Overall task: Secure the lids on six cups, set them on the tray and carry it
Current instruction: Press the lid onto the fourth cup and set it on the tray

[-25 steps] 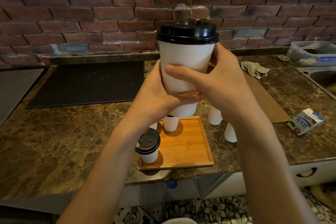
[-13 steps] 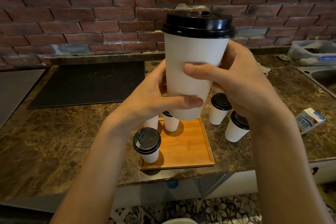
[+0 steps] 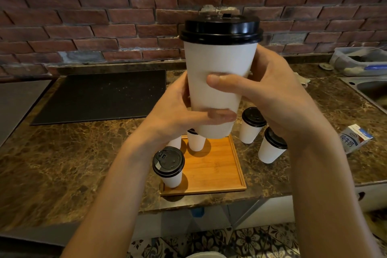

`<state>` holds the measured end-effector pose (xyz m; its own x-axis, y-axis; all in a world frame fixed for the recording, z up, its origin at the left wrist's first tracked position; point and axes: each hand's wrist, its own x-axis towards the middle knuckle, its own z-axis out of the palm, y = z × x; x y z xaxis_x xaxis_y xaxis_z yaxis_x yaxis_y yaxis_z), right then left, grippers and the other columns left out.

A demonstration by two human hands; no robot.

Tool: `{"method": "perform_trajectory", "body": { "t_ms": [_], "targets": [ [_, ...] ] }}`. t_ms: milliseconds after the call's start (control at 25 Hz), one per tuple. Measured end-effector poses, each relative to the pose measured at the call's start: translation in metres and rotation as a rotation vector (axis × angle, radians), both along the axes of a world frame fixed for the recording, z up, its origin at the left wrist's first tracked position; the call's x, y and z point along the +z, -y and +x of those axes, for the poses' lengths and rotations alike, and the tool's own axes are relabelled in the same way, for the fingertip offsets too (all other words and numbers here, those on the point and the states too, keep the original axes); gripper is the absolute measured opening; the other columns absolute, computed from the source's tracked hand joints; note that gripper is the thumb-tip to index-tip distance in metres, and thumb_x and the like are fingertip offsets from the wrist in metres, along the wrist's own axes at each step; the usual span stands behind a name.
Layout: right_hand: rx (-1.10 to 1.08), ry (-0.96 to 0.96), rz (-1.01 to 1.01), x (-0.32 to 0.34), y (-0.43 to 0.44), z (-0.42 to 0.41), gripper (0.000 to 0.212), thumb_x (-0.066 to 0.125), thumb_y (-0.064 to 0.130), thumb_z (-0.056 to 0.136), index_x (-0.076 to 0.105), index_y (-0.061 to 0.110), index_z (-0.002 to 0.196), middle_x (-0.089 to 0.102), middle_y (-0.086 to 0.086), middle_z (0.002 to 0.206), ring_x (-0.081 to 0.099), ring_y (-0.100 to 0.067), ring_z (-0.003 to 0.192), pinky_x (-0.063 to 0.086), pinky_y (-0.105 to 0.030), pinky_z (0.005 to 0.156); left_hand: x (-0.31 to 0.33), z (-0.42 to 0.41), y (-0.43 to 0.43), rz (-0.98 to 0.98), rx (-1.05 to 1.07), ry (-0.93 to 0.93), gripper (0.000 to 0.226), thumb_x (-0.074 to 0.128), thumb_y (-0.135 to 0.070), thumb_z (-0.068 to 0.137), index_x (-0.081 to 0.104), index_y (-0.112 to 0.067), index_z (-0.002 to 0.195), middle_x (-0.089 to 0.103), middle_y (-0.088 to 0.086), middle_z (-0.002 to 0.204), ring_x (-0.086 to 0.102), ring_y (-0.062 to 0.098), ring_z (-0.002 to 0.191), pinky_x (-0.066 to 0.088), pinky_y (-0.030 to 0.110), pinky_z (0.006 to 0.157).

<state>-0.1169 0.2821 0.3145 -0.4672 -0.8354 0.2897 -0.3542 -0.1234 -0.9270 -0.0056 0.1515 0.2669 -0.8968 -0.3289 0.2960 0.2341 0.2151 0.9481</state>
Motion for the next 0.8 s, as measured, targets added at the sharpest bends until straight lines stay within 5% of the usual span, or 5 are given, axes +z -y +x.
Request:
{"method": "perform_trajectory", "body": {
  "t_ms": [280, 600, 800],
  "targets": [
    [-0.132, -0.049, 0.014, 0.001, 0.007, 0.004, 0.067, 0.082, 0.035, 0.071, 0.054, 0.021, 0.13, 0.065, 0.011, 0.114, 0.063, 0.0, 0.102, 0.057, -0.02, 0.08, -0.004, -0.005, -0.005, 0.007, 0.159, -0.061, 0.073, 0.085, -0.031, 0.059, 0.048, -0.038, 0.122, 0.064, -0.017, 0.114, 0.062, 0.003, 0.106, 0.054, 0.017, 0.077],
    [-0.27, -0.114, 0.024, -0.009, 0.015, 0.013, 0.076, 0.083, 0.042, 0.069, 0.049, 0.023, 0.135, 0.059, 0.014, 0.118, 0.056, 0.006, 0.103, 0.054, -0.014, 0.079, -0.005, -0.008, -0.006, -0.065, 0.245, -0.088, 0.067, 0.08, -0.007, 0.068, 0.044, -0.045, 0.109, 0.059, -0.043, 0.093, 0.056, -0.021, 0.094, 0.046, 0.0, 0.065],
    [-0.245, -0.107, -0.012, -0.005, 0.012, 0.012, 0.073, 0.084, 0.04, 0.068, 0.052, 0.023, 0.131, 0.061, 0.015, 0.115, 0.059, 0.004, 0.102, 0.054, -0.016, 0.08, 0.0, -0.006, -0.004, -0.087, 0.228, -0.071, 0.069, 0.083, -0.01, 0.066, 0.042, -0.046, 0.109, 0.058, -0.033, 0.098, 0.055, -0.021, 0.094, 0.045, 0.0, 0.065]
  ]
}}
